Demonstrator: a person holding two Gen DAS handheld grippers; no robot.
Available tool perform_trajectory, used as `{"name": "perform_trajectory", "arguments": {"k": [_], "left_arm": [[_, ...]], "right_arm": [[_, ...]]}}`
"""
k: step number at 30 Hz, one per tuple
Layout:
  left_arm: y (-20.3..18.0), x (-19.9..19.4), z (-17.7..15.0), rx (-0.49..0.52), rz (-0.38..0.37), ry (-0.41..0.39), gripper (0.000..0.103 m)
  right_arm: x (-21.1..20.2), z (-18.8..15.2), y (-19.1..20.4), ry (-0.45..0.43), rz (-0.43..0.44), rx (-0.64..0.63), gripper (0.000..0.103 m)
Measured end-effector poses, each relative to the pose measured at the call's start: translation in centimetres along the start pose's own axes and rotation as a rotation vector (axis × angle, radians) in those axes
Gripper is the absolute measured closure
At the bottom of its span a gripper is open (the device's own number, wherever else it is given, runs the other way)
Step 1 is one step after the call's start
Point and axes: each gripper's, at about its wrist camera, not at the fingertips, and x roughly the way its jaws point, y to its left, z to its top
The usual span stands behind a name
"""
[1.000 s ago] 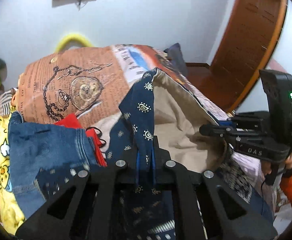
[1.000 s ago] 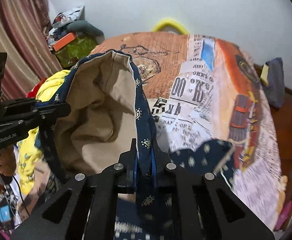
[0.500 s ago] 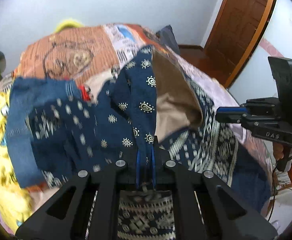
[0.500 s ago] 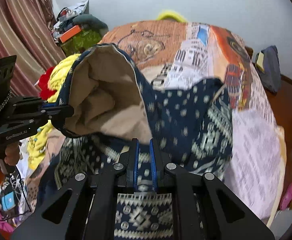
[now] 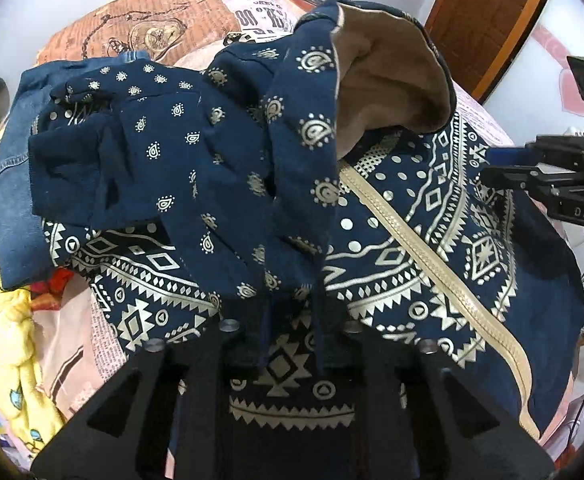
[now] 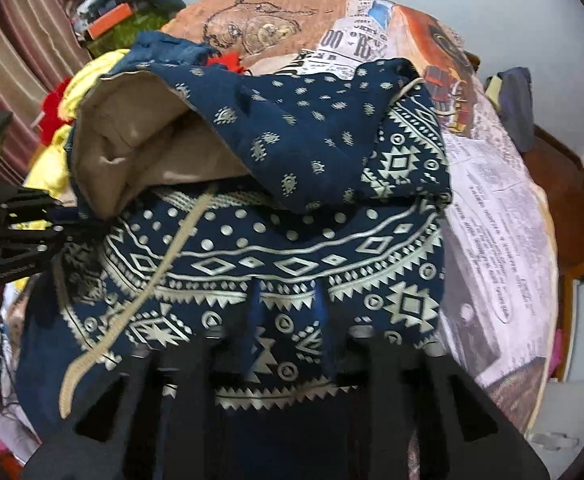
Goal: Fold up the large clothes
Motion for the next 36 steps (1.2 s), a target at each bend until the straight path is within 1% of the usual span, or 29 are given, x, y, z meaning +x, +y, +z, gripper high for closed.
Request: {"name": "perform_trajectory", "arguments": {"k": [2,3,4,5,7,9,12,17,19,20,21,22,23,26,29,32,34,36], "left_arm": [[0.1,-0.4,0.1,-0.004,-0.012,-0.007,0.061],[0.0,-0.9,0.2,-0.004,-0.005,-0.022,0.057],[-0.1,-1.3,0.4,-0.005,0.01,-0.037,0.052],[-0.1,-1.8,0.6,-0.003,0.026,-0.056,0.052],[-0.4,-2.5,1.3,0.009,0.045,-0.08,0.052],[-0.7,-3.0,2.4,0.019,0.065,-0.105,0.051],[-1.1,-3.3,4.8,0.022,0.092,-0.132,0.05],[-2.0,-3.1,9.1,0.02,0.073,-0.175,0.05],[-2.4,-2.7,10.1,0.033,0.056,-0.182,0.051],[-2.7,-2.5,10.5,0.04,0.047,-0.179,0.054],[-3.1,-2.3,10.9,0.046,0.032,-0.179,0.061],[-3.4,-2.0,11.3,0.048,0.02,-0.174,0.077],[-3.7,-1.8,11.5,0.05,-0.002,-0.164,0.088],[-4.6,-2.1,11.4,0.054,-0.079,-0.174,0.092],[-6.3,-2.4,10.6,0.083,-0.131,-0.178,0.093],[-8.4,-2.7,9.3,0.134,-0.18,-0.168,0.094],[-9.6,-2.6,8.3,0.173,-0.204,-0.157,0.094],[-11.0,-1.9,7.0,0.222,-0.226,-0.127,0.094]], "right_arm": [[-1.0,0.0,0.3,-0.041,-0.035,-0.019,0.042],[-1.6,0.0,0.4,-0.068,-0.046,-0.03,0.037],[-2.1,0.0,0.6,-0.089,-0.054,-0.037,0.029],[-2.7,0.1,0.7,-0.115,-0.063,-0.043,0.026],[-3.6,0.6,1.0,-0.151,-0.074,-0.056,0.022],[-4.0,1.2,1.3,-0.168,-0.071,-0.063,0.021],[-3.8,2.0,1.6,-0.161,-0.067,-0.059,0.021],[-2.8,1.8,0.7,-0.125,-0.054,0.001,0.021],[-2.5,1.4,0.2,-0.105,-0.055,0.032,0.021],[-2.5,1.1,-0.1,-0.099,-0.062,0.046,0.021],[-2.5,0.8,-0.4,-0.093,-0.074,0.058,0.021],[-2.7,0.5,-0.7,-0.09,-0.09,0.069,0.021],[-2.8,0.4,-1.0,-0.091,-0.103,0.077,0.021],[-3.5,-0.2,-2.0,-0.09,-0.135,0.112,0.021],[-4.5,-0.6,-3.0,-0.105,-0.128,0.152,0.021],[-5.8,-0.9,-3.7,-0.133,-0.131,0.181,0.021],[-6.8,-1.0,-3.9,-0.158,-0.148,0.184,0.021],[-7.3,-0.9,-3.8,-0.172,-0.155,0.181,0.021]]}}
